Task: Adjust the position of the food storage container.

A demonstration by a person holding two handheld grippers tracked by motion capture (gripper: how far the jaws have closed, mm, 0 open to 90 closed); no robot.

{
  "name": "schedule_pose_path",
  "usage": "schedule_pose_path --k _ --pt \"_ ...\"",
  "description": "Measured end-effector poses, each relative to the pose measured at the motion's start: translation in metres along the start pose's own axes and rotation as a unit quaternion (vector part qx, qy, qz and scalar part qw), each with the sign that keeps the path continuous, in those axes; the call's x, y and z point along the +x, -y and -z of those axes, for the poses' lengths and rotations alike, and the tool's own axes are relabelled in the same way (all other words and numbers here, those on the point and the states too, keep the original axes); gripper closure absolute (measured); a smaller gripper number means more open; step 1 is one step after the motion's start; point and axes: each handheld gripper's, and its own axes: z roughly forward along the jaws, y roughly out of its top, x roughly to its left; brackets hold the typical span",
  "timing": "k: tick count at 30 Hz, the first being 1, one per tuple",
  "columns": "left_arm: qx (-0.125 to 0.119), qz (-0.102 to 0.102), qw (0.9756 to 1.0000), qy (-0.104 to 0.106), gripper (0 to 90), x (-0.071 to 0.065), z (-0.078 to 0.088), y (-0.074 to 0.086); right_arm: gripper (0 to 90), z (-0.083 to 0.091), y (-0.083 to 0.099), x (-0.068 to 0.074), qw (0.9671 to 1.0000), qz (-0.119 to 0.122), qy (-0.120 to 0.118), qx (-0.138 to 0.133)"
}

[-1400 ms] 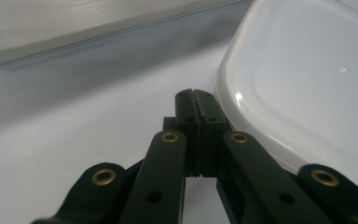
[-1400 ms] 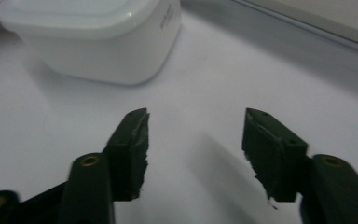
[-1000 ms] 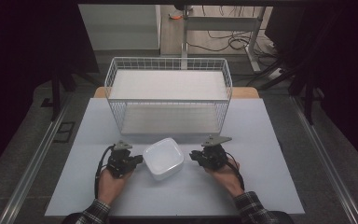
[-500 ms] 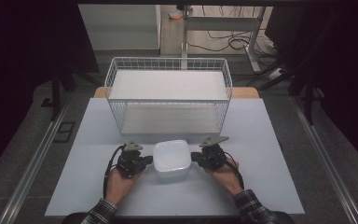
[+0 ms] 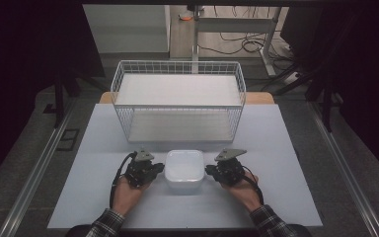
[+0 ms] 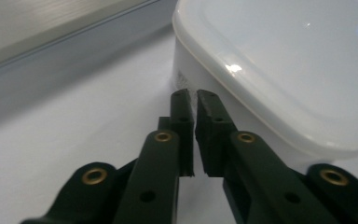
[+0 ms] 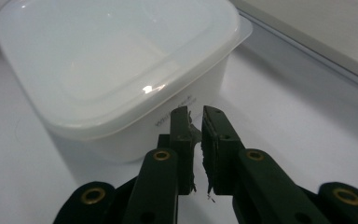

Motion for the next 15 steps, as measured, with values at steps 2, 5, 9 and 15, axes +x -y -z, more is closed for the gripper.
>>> schedule_pose_path --k 2,5,9,15 --pt "-0.001 -0.001 1.0000 -0.003 78.7 0.001 0.003 0.002 80.6 0.004 0.001 0.000 1.0000 0.006 0.003 -0.002" --pt "-0.006 -0.012 0.9999 -0.011 66.0 0.002 0.013 0.009 71.7 0.018 0.004 0.003 0.9994 0.021 0.024 -0.012" --pt "-0.027 -0.033 0.9987 -0.028 43.1 0.000 0.024 0.015 57.5 0.028 0.007 0.005 0.9989 0.023 0.030 -0.027" --pt "-0.033 -0.042 0.9986 0.000 17.1 -0.001 0.029 0.024 27.2 0.034 0.020 0.005 0.9988 0.031 0.030 -0.022"
